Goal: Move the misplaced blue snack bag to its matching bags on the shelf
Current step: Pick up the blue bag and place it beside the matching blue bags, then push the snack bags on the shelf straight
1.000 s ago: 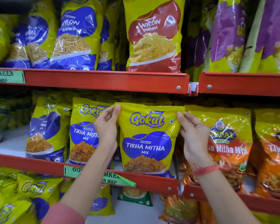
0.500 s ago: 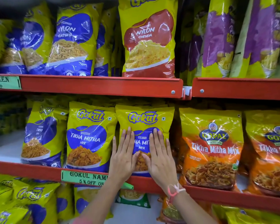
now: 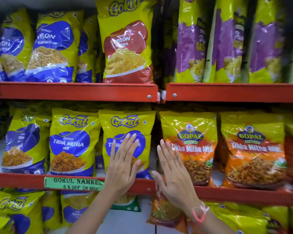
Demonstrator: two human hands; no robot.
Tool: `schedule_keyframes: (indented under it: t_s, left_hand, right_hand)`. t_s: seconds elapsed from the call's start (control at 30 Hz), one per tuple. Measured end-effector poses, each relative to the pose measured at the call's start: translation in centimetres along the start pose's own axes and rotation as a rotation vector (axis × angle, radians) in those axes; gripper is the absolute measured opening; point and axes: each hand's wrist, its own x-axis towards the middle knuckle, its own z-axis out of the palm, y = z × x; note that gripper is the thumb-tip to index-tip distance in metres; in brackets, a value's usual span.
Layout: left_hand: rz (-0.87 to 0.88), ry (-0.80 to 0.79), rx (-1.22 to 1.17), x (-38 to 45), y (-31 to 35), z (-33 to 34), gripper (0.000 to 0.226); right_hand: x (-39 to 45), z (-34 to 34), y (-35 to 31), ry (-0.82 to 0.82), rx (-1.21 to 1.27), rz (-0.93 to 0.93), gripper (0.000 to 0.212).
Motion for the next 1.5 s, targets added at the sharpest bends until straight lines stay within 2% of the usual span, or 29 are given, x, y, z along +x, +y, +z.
schedule_keyframes:
  t_s: [0.17,0.37,0.43,0.53,0.57,0.67,0.73,0.83,0.9,0.97,1.03,1.1,1.17,1.23,1.3,1.37,1.43,1.5]
  left_hand:
    - [-0.004,0.076,-0.276,4.9,7.4,3.6,0.046]
    - [-0.122,0.056,-0.62,10.7,19.1,11.1,0.038]
    - [-0.219,-0.026,-0.657,11.9,22.4,13.3,0.044]
    - [-0.431,-0.202,-0.734,13.3,26.2,16.2,0.065]
    - [-0.514,-0.191,-0.772,14.0,27.0,16.8,0.068]
    - [-0.746,0.005,-0.772,16.5,27.2,18.1,0.065]
    - [-0.87,0.058,-0.848,17.7,26.6,18.3,0.059]
    - [-0.93,0.153,-1.088,17.8,26.9,17.8,0.046]
    - [-0.931,0.277,-1.157,17.6,27.1,17.0,0.036]
    - [-0.925,0.354,-1.197,17.4,26.9,16.3,0.026]
    - [-0.954,0.354,-1.265,17.3,26.8,15.7,0.028]
    - [-0.991,0.323,-1.277,17.4,26.6,15.2,0.034]
    - [-0.99,0.29,-1.261,17.7,26.4,15.1,0.028]
    - [-0.969,0.268,-1.236,18.0,26.2,15.2,0.022]
    - [-0.88,0.307,-1.151,18.0,26.0,15.2,0.028]
    - [-0.695,0.37,-1.009,17.2,26.3,14.9,0.032]
    - [-0.484,0.391,-0.83,15.2,27.1,15.2,0.039]
    - [-0.274,0.337,-0.61,12.7,27.7,16.8,0.048]
  right_hand:
    - [-1.9,-6.5,7.8,0.09,0.08,0.054,0.054]
    - [-3.8,-13.9,19.8,0.389,0.217,0.444,0.043]
    - [-4.4,-15.2,23.3,0.425,0.263,0.577,0.041]
    - [-5.1,-15.4,27.4,0.35,0.34,0.772,0.05]
    - [-5.1,-15.3,28.4,0.336,0.404,0.843,0.051]
    - [-4.2,-15.2,29.8,0.343,0.734,1.052,0.055]
    - [-3.6,-15.4,30.0,0.367,0.925,1.117,0.059]
    - [-3.9,-16.4,29.9,0.433,1.032,1.092,0.059]
    - [-4.3,-17.0,29.9,0.487,1.066,1.057,0.062]
    - [-4.5,-17.7,30.0,0.539,1.085,1.022,0.073]
    - [-4.5,-18.1,30.3,0.56,1.116,1.002,0.085]
    - [-4.3,-18.4,30.4,0.57,1.111,0.997,0.079]
    - [-4.0,-18.5,30.4,0.593,1.084,1.019,0.068]
    - [-3.7,-18.2,30.5,0.607,1.062,1.039,0.066]
    - [-3.8,-17.9,30.3,0.608,0.995,1.022,0.072]
    - [-4.5,-17.4,29.3,0.597,0.802,0.936,0.058]
    - [-6.0,-16.6,27.6,0.565,0.523,0.761,0.055]
    - [-7.6,-15.0,26.7,0.503,0.246,0.541,0.061]
